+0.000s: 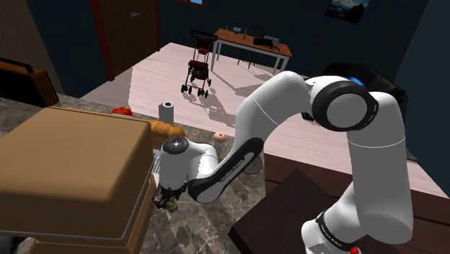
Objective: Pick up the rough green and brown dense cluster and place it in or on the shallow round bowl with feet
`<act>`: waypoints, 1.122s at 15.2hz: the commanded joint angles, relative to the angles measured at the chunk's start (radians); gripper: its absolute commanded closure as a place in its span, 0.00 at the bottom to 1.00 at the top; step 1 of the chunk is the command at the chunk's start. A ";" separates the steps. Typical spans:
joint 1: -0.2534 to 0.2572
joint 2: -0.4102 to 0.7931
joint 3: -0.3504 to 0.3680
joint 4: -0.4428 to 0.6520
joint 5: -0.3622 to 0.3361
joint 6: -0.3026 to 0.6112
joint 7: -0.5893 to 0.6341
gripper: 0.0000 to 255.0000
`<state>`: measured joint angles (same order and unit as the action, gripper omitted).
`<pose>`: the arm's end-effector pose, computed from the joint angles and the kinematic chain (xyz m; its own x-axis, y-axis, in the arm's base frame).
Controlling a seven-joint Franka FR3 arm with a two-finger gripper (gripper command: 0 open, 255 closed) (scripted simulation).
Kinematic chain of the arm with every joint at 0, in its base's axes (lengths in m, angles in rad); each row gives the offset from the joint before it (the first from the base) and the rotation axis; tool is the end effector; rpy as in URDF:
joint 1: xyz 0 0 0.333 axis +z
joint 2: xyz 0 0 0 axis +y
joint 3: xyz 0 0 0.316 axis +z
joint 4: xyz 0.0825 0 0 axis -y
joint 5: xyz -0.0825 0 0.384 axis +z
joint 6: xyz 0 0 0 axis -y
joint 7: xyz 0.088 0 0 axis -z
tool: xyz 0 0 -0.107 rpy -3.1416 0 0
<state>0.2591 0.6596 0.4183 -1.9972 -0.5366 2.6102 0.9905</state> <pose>0.4636 0.3848 0.1528 0.9964 0.0643 0.0556 0.0655 -0.9977 -0.0200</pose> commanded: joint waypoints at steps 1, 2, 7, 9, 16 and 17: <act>-0.010 -0.020 0.014 -0.004 0.014 -0.018 -0.011 1.00; -0.016 -0.031 0.021 -0.007 0.021 -0.026 -0.016 1.00; -0.042 -0.086 0.056 -0.020 0.057 -0.066 -0.041 1.00; -0.053 -0.108 0.070 -0.024 0.073 -0.083 -0.051 1.00; -0.165 -0.214 0.098 -0.157 0.117 -0.043 -0.143 1.00; -0.191 -0.233 0.101 -0.187 0.124 -0.029 -0.165 1.00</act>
<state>0.0926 0.4471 0.5155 -2.1534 -0.4200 2.5674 0.8464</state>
